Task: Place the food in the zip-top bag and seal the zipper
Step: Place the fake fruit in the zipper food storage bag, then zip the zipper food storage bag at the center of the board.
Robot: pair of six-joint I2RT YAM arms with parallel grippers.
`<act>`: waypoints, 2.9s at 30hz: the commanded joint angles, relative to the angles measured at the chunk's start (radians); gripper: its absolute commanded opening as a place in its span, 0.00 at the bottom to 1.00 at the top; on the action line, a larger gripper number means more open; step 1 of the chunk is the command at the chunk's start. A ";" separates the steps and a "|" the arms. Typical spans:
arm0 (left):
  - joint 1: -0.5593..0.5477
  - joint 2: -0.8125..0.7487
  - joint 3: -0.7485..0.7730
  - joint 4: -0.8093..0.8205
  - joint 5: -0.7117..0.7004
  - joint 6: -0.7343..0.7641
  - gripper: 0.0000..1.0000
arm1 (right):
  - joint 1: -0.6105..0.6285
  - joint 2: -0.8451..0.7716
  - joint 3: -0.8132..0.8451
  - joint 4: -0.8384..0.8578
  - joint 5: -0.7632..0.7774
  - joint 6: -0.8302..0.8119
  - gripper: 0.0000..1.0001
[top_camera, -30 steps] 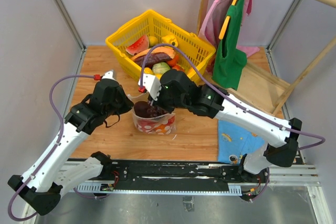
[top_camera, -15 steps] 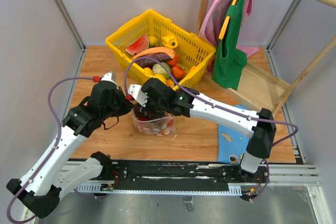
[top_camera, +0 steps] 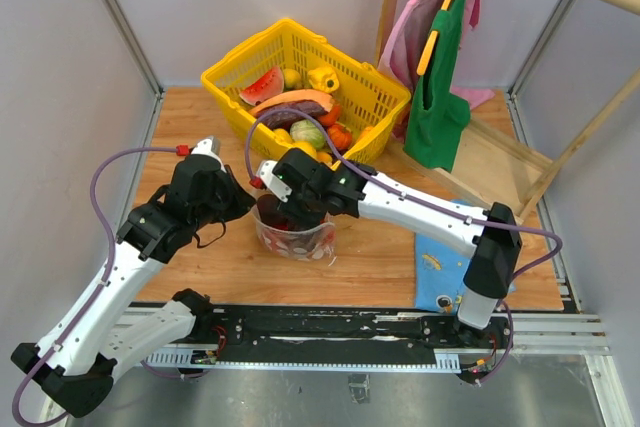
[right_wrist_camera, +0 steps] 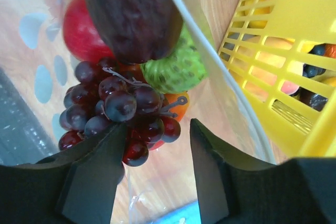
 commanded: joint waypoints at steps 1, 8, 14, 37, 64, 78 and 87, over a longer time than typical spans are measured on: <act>0.006 -0.005 0.010 0.031 -0.003 0.012 0.00 | -0.008 -0.081 0.090 -0.065 -0.044 -0.002 0.58; 0.006 -0.002 0.012 0.034 -0.006 0.005 0.00 | -0.007 -0.182 0.084 -0.033 -0.096 -0.025 0.74; 0.006 0.005 0.011 0.052 0.011 0.002 0.00 | -0.008 -0.256 -0.017 0.076 -0.125 -0.031 0.82; 0.006 0.010 -0.015 0.071 -0.008 -0.080 0.00 | -0.004 -0.262 -0.002 -0.036 -0.160 0.199 0.90; 0.006 -0.045 -0.060 0.102 -0.086 -0.224 0.00 | 0.107 -0.200 -0.188 0.049 -0.098 0.225 0.75; 0.006 -0.094 -0.066 0.119 -0.141 -0.205 0.19 | 0.072 -0.234 -0.156 -0.036 -0.038 0.076 0.01; 0.006 -0.139 -0.091 0.244 -0.053 -0.038 0.42 | -0.030 -0.318 -0.206 -0.168 -0.103 -0.109 0.01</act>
